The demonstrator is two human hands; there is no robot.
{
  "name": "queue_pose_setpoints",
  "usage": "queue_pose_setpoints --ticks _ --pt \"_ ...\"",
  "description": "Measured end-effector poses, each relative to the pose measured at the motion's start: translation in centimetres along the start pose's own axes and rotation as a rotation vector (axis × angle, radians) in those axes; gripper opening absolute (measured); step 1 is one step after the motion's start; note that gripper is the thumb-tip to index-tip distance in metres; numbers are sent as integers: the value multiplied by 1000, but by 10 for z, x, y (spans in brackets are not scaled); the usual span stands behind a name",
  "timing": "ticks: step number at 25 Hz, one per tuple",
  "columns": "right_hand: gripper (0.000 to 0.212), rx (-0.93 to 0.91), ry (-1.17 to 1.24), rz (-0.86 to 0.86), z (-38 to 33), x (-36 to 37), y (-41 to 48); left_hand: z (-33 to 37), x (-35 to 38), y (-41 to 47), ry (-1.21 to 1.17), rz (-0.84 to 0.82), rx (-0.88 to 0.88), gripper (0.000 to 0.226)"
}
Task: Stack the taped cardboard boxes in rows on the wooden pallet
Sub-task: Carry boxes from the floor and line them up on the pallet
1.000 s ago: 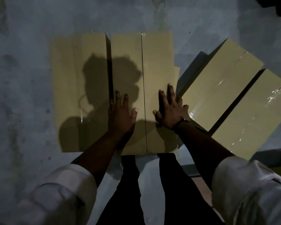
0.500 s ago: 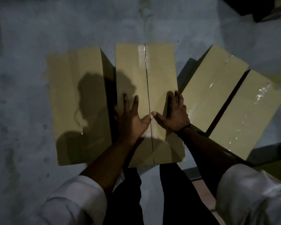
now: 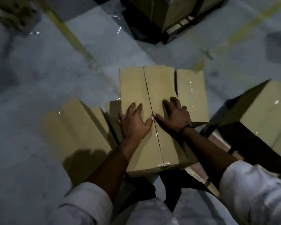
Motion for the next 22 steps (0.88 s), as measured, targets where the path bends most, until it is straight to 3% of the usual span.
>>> queue_pose_setpoints --ticks 10,15,22 --pt "94 313 58 159 134 -45 -155 125 39 -132 46 -64 272 77" --pt "90 488 190 221 242 -43 -270 213 96 -229 118 -153 446 83" --pt "90 766 199 330 388 -63 -456 335 178 -390 101 -266 676 82"
Point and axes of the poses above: each hand's wrist, its own y-axis towards the middle knuckle, its own x-axis out of the palm, z = x × y, the point moved 7 cm from there along y, towards the middle knuckle, and after that the axes turned 7 degrees about -y, right-handed, at the moved point
